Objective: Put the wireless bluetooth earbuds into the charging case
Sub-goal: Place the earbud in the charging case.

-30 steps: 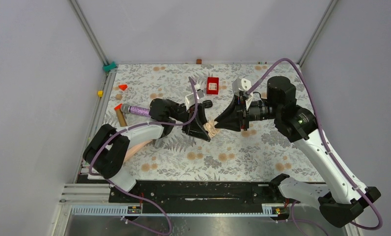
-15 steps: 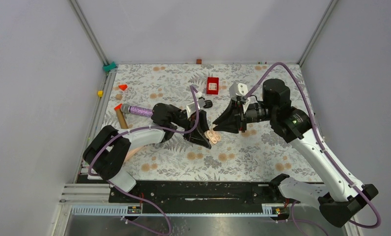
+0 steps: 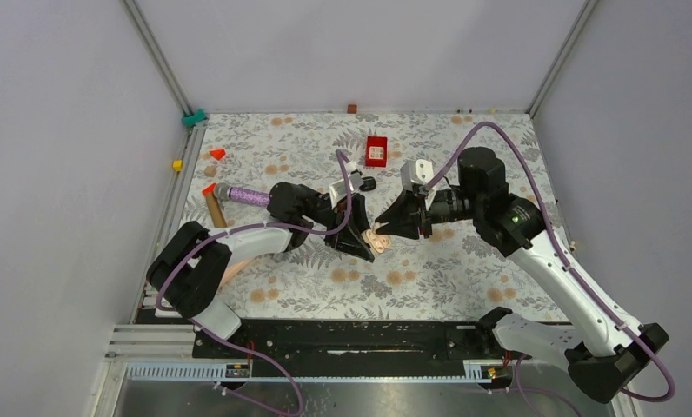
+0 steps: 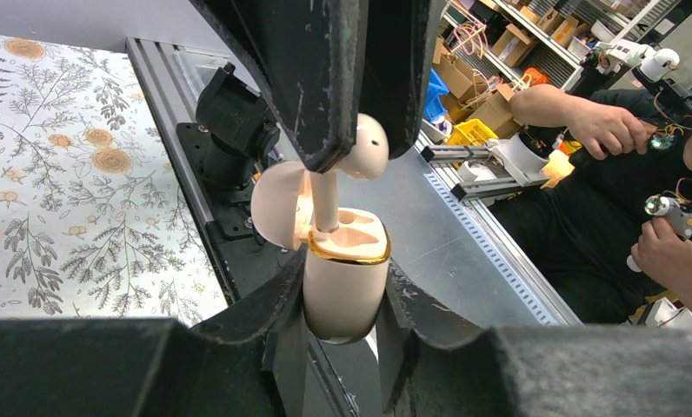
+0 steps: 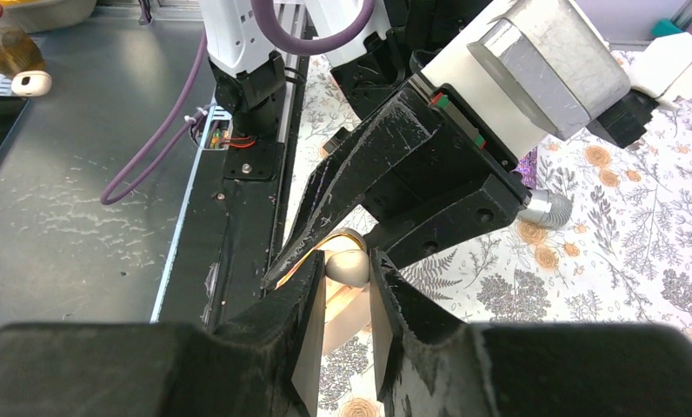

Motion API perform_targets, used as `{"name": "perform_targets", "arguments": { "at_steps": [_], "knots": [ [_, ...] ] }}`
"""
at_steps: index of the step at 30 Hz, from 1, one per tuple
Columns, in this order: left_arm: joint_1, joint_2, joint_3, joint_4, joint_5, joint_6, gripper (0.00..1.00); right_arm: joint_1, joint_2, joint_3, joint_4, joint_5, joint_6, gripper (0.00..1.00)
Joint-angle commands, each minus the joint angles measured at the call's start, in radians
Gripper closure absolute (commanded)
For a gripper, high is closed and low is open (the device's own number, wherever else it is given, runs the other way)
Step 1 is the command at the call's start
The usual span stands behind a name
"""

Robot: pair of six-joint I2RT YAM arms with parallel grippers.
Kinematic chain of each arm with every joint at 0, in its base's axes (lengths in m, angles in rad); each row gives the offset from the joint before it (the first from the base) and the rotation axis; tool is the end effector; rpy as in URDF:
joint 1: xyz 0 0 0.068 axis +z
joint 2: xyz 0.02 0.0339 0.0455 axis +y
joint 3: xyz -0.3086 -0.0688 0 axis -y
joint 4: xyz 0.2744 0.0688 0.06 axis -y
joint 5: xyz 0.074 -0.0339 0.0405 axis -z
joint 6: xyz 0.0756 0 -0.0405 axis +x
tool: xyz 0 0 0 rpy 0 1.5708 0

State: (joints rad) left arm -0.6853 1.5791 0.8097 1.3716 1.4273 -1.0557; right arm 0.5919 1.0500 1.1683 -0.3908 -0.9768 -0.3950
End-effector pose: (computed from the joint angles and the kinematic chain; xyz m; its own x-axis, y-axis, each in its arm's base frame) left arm 0.2092 -0.2676 0.3223 -0.4123 0.1763 -0.8939 0.7373 -0.5117 -0.4410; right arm 0.1674 0.1881 0.4418 0.1689 -0.1460 -0.9748 -0.9855 -0.0401 -0.1647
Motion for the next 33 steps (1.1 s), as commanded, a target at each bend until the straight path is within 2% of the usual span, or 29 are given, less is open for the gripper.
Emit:
{"name": "perform_targets", "arguments": {
  "at_steps": [1,33],
  "knots": [
    [-0.002,-0.002,0.025,0.072,-0.023,-0.009,1.00,0.016,-0.023,-0.004,0.029,0.023,-0.034,0.72],
    [-0.002,0.006,0.033,0.073,-0.028,-0.023,1.00,0.034,-0.011,-0.019,0.047,0.031,-0.022,0.72]
  ]
}}
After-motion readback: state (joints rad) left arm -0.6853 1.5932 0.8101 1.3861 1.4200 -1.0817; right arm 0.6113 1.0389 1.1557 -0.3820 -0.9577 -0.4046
